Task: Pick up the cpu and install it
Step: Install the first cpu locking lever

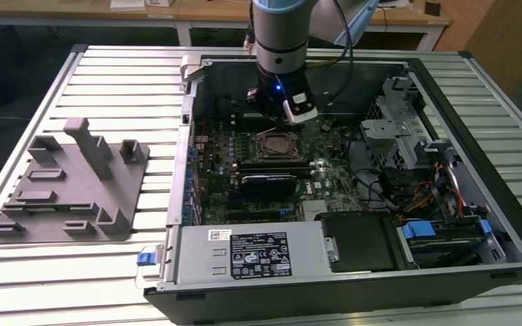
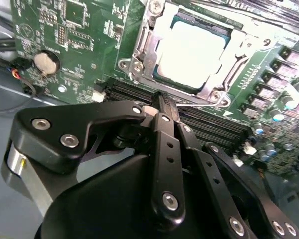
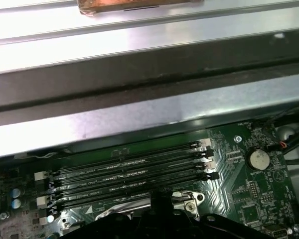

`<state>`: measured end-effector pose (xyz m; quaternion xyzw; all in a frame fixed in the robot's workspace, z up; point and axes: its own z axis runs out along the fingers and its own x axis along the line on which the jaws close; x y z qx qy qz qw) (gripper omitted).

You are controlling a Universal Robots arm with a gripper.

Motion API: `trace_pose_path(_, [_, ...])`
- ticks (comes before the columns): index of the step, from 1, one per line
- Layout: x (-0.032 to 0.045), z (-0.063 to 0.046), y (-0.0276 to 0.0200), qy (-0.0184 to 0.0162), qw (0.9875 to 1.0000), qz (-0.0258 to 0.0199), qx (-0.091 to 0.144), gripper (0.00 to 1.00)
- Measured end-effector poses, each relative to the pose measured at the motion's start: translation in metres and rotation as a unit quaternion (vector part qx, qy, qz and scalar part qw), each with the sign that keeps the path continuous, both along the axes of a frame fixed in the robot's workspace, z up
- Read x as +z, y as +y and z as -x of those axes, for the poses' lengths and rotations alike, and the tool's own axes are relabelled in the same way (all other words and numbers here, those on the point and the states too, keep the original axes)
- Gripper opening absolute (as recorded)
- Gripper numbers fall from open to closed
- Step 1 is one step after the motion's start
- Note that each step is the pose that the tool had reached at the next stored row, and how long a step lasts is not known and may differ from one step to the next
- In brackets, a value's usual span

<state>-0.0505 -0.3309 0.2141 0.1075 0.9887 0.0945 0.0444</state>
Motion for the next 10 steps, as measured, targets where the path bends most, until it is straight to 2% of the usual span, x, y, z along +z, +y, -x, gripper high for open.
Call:
trace_pose_path(5, [-0.0026, 0.0, 0.0, -0.0044, 0.9994, 0.0018, -0.035, 0.11])
trace_pose_path(10, [-0.0035, 0.0012, 0.0025, -0.0047, 0.999, 0.0019, -0.044, 0.11])
